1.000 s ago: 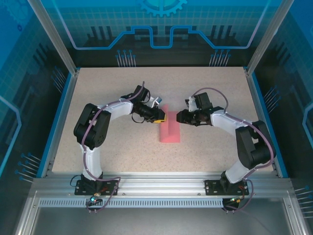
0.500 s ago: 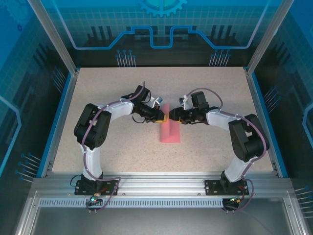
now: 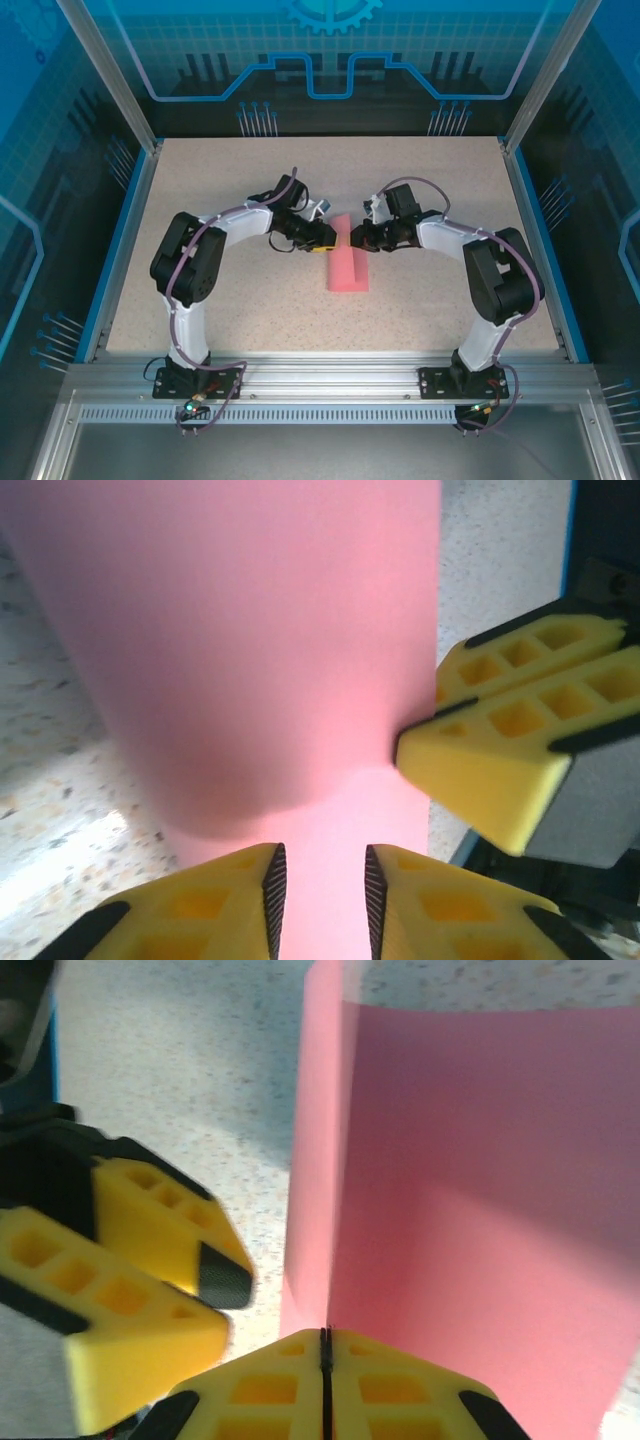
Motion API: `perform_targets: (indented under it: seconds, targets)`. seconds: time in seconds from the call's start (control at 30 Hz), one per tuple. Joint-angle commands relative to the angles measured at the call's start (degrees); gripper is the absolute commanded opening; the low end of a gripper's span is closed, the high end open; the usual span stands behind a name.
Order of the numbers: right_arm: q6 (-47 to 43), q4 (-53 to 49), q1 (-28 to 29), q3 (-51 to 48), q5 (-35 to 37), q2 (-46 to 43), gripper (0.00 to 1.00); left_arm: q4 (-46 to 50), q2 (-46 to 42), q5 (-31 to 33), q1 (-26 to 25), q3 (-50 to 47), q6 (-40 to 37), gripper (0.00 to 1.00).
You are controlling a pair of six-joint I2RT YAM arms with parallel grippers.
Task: Fold a paper plane with a square sheet of paper (fold left side to right side)
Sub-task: First fold in half a square sheet of paper at the center of the table.
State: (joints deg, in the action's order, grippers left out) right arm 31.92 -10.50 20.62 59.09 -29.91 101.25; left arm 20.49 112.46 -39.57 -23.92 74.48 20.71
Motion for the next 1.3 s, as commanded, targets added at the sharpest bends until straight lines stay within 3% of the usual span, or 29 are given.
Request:
perform_targets:
  seconds: [0.0,0.3,0.8,1.0,1.27]
  targets:
    - [-3.5,-7.0,0.4,2.1,5.1,1.8,0.09,3.7,-3.9,5.9,-0.5,-0.9,-1.2,0.35]
    - [-4.8,-10.5,0.6,3.7,10.6,4.1,0.10,7.6,0.6,11.4,-2.6,1.9,1.3,0.45]
    - [-5.2,-10.7,1.0,3.5,12.4,5.2,0.13,9.0,5.8,14.2,-5.8,6.2,4.4,0.48]
    - [-5.2,-10.1,1.0,2.7,13.9,3.4,0.25,10.5,7.2,16.3,-6.2,7.0,4.8,0.45]
    - [-3.9,-9.1,-0.1,-1.9,22.9,-5.4,0.41,11.7,9.0,17.1,-6.3,7.6,5.0,0.45]
